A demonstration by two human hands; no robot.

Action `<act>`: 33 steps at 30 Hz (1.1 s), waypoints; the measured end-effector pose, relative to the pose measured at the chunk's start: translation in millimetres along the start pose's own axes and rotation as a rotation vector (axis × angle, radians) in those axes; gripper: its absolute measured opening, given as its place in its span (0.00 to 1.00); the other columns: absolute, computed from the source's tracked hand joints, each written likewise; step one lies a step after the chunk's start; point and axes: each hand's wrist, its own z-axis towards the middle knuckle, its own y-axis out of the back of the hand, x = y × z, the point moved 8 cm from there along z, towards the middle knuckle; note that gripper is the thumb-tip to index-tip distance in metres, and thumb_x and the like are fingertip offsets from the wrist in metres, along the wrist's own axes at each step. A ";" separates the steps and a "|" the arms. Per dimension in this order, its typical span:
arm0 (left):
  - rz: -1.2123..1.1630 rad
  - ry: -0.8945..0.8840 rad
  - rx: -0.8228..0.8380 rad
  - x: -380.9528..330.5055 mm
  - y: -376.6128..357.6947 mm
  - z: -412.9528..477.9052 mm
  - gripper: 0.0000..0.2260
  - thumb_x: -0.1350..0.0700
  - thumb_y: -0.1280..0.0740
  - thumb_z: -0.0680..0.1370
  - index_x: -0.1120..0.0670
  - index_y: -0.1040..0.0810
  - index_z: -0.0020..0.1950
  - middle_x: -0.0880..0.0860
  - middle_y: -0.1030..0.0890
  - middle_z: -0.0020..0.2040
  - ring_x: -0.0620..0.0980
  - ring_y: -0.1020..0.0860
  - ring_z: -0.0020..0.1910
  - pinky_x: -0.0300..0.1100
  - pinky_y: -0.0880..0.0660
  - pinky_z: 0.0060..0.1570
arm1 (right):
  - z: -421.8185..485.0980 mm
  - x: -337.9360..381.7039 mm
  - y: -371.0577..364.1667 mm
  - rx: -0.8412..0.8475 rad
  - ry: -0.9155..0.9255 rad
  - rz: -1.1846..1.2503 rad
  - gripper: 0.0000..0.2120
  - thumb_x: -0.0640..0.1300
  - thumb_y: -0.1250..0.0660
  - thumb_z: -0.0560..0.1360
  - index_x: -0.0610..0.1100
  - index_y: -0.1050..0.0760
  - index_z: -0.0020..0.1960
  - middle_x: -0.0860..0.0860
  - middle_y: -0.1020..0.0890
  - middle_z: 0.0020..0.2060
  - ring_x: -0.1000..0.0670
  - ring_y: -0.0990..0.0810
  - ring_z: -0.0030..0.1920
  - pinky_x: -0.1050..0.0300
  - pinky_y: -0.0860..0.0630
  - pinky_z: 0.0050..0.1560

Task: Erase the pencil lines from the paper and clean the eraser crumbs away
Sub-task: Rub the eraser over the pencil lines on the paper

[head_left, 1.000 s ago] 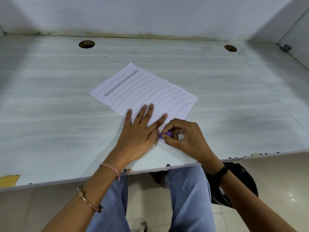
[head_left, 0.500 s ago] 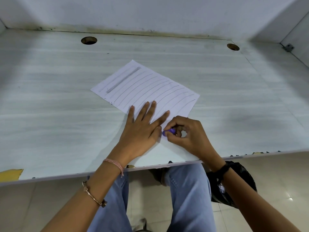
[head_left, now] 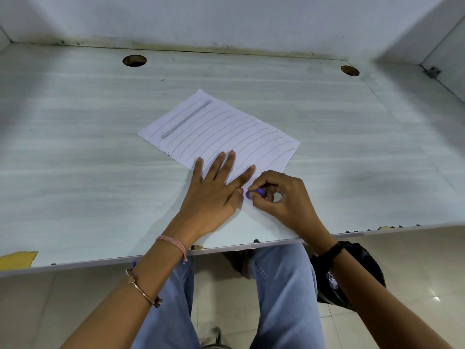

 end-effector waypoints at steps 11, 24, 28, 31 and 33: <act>-0.002 0.001 -0.007 0.4 -0.3 -0.5 0.31 0.43 0.73 0.73 0.37 0.65 0.77 0.52 0.64 0.80 0.52 0.66 0.78 0.61 0.63 0.74 | 1.1 -1.9 5.0 -0.053 -0.029 -0.002 0.03 0.38 0.28 0.69 0.44 0.20 0.40 0.51 0.20 0.34 0.53 0.26 0.32 0.60 0.26 0.37; -0.015 -0.003 -0.009 -0.1 0.6 -0.4 0.30 0.43 0.72 0.73 0.37 0.64 0.77 0.51 0.64 0.80 0.51 0.66 0.78 0.61 0.63 0.74 | 1.4 -7.7 8.3 -0.111 -0.089 0.004 0.02 0.39 0.28 0.70 0.43 0.21 0.41 0.50 0.20 0.35 0.51 0.25 0.35 0.64 0.28 0.38; -0.027 0.000 -0.005 0.4 0.0 -0.4 0.30 0.43 0.72 0.73 0.36 0.64 0.77 0.51 0.64 0.80 0.50 0.66 0.78 0.60 0.64 0.74 | -1.4 -0.4 1.7 -0.009 -0.030 0.023 0.02 0.39 0.28 0.69 0.44 0.21 0.40 0.51 0.20 0.34 0.52 0.26 0.32 0.62 0.27 0.37; 0.002 -0.002 -0.003 0.8 -0.9 0.0 0.30 0.43 0.73 0.73 0.37 0.66 0.77 0.52 0.64 0.80 0.51 0.66 0.78 0.61 0.63 0.74 | 0.1 -6.4 4.7 -0.063 -0.077 0.013 0.02 0.39 0.28 0.70 0.44 0.21 0.40 0.50 0.20 0.35 0.52 0.25 0.34 0.61 0.27 0.38; -0.002 0.001 -0.011 1.0 -0.4 -0.6 0.30 0.43 0.72 0.73 0.37 0.65 0.77 0.52 0.64 0.80 0.51 0.65 0.78 0.61 0.62 0.74 | 3.1 -15.2 12.7 -0.165 -0.149 0.004 0.03 0.39 0.28 0.71 0.43 0.22 0.41 0.49 0.20 0.36 0.51 0.24 0.36 0.62 0.27 0.37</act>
